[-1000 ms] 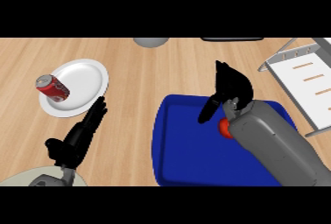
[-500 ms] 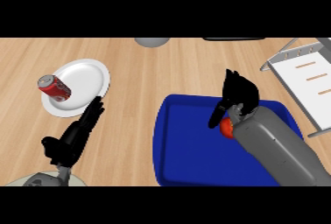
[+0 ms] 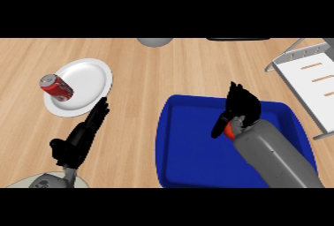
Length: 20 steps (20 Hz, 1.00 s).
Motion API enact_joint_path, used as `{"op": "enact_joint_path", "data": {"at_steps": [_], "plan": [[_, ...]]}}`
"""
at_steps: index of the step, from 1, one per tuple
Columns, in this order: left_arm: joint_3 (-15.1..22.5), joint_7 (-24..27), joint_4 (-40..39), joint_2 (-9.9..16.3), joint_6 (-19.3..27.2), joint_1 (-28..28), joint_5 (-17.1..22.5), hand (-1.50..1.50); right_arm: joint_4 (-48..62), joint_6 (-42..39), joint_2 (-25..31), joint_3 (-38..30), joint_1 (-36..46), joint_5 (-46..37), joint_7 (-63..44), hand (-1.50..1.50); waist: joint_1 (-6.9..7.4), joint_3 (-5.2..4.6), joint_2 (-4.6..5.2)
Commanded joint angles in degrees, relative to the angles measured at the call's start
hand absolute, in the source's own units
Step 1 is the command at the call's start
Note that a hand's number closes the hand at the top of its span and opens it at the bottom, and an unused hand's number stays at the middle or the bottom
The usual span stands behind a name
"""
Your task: Pick the tomato from the tray and place it in the tiered basket
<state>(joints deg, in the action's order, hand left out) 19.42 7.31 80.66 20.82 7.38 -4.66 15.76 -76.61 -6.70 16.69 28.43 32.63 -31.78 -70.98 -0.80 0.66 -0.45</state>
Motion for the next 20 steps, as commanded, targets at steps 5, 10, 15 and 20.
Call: {"op": "enact_joint_path", "data": {"at_steps": [5,10,15,20], "plan": [[-0.4,3.0,-3.7,-2.7,0.1,-0.9,0.0,0.0,-4.1,-1.1,-1.1,-1.2,-7.2,-3.9,-12.5,-1.5,-0.83,-0.77,0.1],[-2.4,0.3,-0.2,0.4,-2.4,-1.4,2.8,0.0,-3.2,-0.8,-2.5,-4.6,-9.0,-4.9,-10.8,-1.5,0.39,-0.7,0.22],[-2.1,-1.3,-4.3,-1.6,-1.0,-5.7,1.1,0.0,-6.9,-2.6,-5.1,-3.2,-12.1,-7.6,-11.3,-1.5,-0.12,-0.72,0.31],[-2.6,-1.4,-3.7,-1.3,-1.7,-5.9,1.5,0.0,-3.1,0.4,-4.0,-6.0,-15.8,-10.1,-3.1,-1.5,0.16,-0.68,0.39]]}}
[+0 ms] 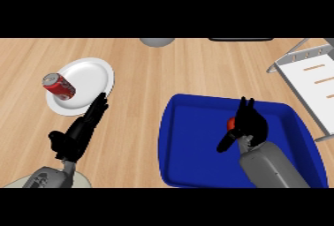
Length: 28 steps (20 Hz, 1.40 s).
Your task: Pick the tomato from the tray and place it in the tiered basket
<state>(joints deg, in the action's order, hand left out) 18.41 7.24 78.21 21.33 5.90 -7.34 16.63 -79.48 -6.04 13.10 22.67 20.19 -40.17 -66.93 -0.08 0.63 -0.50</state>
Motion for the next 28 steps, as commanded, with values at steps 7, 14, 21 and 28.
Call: {"op": "enact_joint_path", "data": {"at_steps": [7,14,21,28], "plan": [[-2.1,2.1,-1.6,-3.4,-2.4,0.0,-0.8,0.0,4.5,4.9,-4.9,-3.5,0.6,-9.1,2.2,1.5,0.25,-0.63,0.54],[-1.7,0.3,-2.6,-3.3,-1.0,-1.9,-0.9,0.0,-1.5,5.5,-2.5,-6.6,-6.6,-11.8,3.2,1.5,-0.93,-0.63,0.38],[-2.5,3.8,1.0,1.8,2.2,7.6,2.3,0.0,-5.9,9.0,12.8,-27.2,-25.2,-7.0,5.5,1.5,-8.81,-0.72,-0.79],[-0.1,3.4,4.6,3.2,3.5,8.7,4.1,0.0,-21.3,14.7,16.3,-38.4,-33.9,-2.9,10.2,1.5,-6.7,-0.79,-0.55]]}}
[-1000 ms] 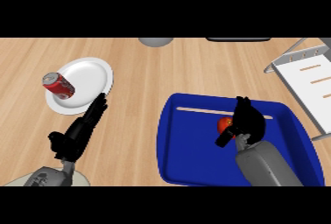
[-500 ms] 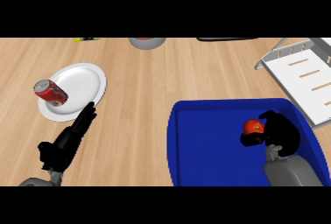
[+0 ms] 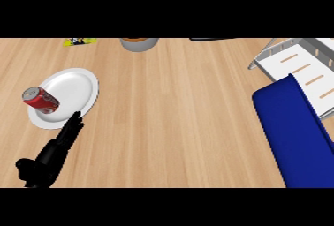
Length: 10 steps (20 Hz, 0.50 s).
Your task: Pick the tomato from the tray and place it in the tiered basket
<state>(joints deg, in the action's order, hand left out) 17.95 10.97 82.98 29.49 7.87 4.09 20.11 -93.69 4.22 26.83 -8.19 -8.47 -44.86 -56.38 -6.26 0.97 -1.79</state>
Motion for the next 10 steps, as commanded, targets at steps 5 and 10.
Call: {"op": "enact_joint_path", "data": {"at_steps": [5,10], "plan": [[1.6,1.2,0.1,-3.7,0.8,-2.5,1.2,0.0,-21.5,7.8,1.8,-15.9,-8.3,7.7,4.6,1.5,0.33,-1.13,0.79],[3.6,-1.1,-2.8,-5.8,2.0,-8.7,0.6,0.0,-29.7,1.2,7.0,-22.2,-6.1,11.9,1.5,1.5,3.1,-1.13,1.62]]}}
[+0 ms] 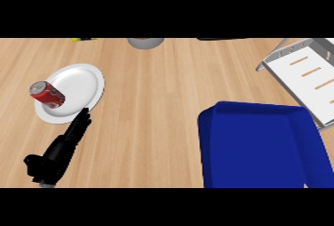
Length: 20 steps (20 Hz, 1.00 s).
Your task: Pick the tomato from the tray and place it in the tiered basket
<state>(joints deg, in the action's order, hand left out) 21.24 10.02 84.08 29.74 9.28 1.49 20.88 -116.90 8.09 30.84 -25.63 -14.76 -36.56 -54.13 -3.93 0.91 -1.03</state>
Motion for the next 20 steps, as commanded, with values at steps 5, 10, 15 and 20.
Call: {"op": "enact_joint_path", "data": {"at_steps": [5,10,15,20], "plan": [[1.0,-1.5,-1.8,-4.6,-0.2,-6.5,1.3,0.0,-6.5,-9.4,8.7,-10.4,7.4,8.5,-9.2,1.5,3.08,-1.02,1.02],[4.0,-1.7,-1.4,-5.4,0.9,-7.3,0.9,0.0,4.4,-10.6,17.3,-9.7,21.7,9.4,-13.8,1.5,5.08,-1.04,1.41],[6.0,-1.0,-3.7,-6.9,3.5,-10.2,-0.3,0.0,15.7,-11.3,21.3,-6.7,30.4,10.1,-13.1,1.5,5.2,-1.05,1.66],[5.0,1.2,-5.3,-4.6,0.8,-10.0,2.7,0.0,31.8,-10.5,24.0,-3.1,40.2,10.5,-6.7,1.5,6.22,-1.01,1.85]]}}
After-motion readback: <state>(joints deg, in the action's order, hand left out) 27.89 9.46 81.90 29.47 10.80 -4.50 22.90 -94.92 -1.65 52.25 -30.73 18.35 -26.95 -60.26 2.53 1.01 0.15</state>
